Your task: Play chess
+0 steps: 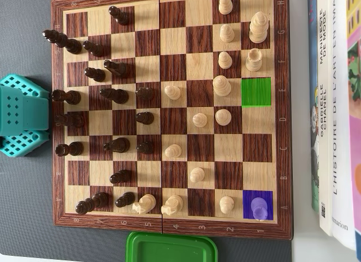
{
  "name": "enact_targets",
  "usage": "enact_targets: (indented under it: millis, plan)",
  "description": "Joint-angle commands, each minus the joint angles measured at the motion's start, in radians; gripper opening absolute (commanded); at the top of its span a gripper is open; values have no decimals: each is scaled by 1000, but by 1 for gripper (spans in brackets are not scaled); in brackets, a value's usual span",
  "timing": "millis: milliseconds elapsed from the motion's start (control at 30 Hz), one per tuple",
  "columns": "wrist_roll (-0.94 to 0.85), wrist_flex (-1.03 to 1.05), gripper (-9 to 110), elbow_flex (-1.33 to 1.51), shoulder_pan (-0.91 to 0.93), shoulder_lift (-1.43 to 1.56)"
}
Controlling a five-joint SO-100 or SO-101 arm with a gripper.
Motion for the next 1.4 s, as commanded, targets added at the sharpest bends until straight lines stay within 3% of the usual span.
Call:
enact_targets:
  millis: [0,367,633,1033,1367]
  plan:
    - [-5,184,15,-87,8,-12]
    - [-3,600,15,-199,58,-15]
    - [5,753,15,-241,60,-66]
    - [-3,1031,15,-511,57,-391]
    - [-3,1072,15,-584,64,-548]
